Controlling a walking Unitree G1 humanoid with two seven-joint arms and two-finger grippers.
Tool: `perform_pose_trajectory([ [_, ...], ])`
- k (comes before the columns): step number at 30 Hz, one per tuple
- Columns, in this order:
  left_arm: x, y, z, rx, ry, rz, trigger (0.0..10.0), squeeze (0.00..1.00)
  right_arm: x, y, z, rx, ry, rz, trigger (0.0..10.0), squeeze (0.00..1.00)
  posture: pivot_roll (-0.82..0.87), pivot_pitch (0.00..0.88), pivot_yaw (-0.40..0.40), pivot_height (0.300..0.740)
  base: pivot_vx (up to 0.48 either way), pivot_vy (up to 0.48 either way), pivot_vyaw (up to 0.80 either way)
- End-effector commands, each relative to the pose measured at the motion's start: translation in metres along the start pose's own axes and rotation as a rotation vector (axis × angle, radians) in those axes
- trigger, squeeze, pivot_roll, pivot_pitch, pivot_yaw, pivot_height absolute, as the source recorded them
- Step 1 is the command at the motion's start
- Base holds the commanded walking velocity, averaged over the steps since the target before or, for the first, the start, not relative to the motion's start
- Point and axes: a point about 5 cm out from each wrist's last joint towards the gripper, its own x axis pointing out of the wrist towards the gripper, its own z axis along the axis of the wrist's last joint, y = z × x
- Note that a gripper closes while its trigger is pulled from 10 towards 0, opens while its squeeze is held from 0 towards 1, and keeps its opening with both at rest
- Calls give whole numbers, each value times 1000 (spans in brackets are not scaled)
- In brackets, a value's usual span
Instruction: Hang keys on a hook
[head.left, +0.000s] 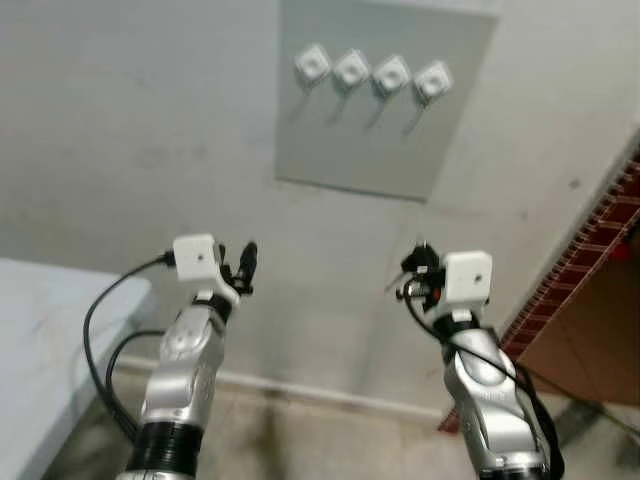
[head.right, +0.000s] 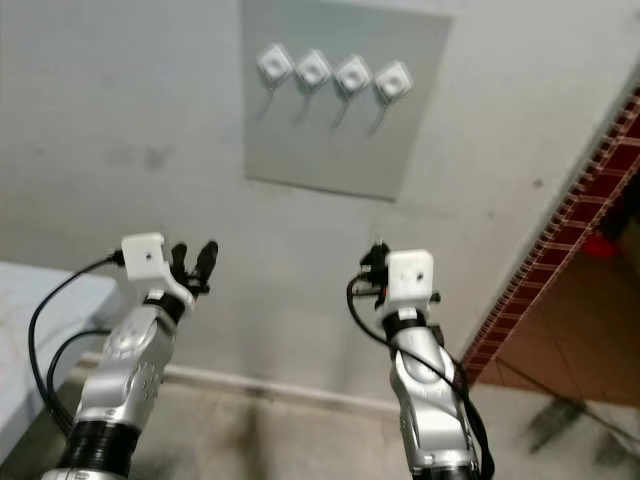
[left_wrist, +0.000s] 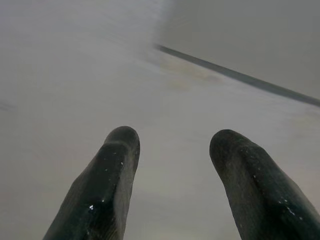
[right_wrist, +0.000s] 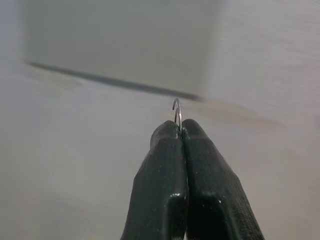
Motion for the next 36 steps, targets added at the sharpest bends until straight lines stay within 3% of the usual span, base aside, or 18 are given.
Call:
perform_pose_trajectory([
  [1,1,-2,3,17,-1,-24,10000,0,3,-1,6,1,-20,-6,10000,0,32,0,-41,740,0,0,-769],
  [7,0,-10,2,43,8,-82,10000,0,3,-1,5,-6,-18,-10,10000,0,32,0,-41,740,0,0,-732],
  [18,-17,-16,-11,115,81,-231,10000,0,-12,-6,-2,-46,-11,58,10000,0,22,0,-34,740,0,0,0],
  [36,-15,-10,0,43,53,-180,10000,0,-16,0,10,-11,-69,93,10000,0,13,0,-34,740,76,0,0],
])
